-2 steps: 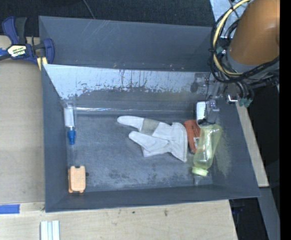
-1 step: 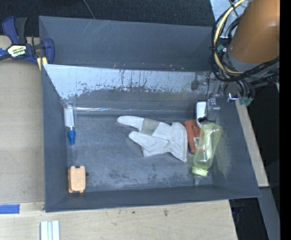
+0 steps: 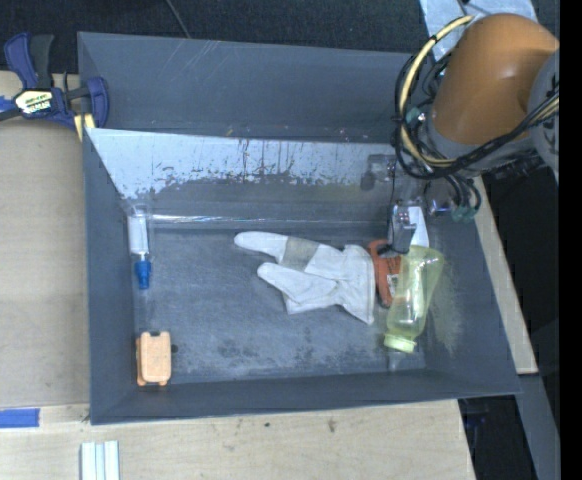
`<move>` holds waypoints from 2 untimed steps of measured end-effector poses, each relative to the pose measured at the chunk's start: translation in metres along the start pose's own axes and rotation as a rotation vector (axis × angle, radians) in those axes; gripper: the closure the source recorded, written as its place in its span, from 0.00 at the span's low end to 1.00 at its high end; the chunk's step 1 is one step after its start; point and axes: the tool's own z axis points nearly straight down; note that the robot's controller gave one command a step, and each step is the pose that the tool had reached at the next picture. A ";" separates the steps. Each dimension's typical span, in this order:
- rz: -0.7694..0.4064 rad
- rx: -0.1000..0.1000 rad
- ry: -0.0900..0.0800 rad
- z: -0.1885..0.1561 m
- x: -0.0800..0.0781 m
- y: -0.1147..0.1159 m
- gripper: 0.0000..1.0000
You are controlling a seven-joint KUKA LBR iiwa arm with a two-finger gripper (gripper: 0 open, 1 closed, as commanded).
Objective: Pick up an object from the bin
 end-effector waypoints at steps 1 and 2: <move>-0.060 -0.001 0.005 0.066 0.002 0.006 0.00; -0.186 -0.003 0.007 0.107 0.014 0.008 0.00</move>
Offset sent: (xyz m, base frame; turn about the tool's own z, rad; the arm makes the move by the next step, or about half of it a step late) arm -0.0181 0.0074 -0.1170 -0.1995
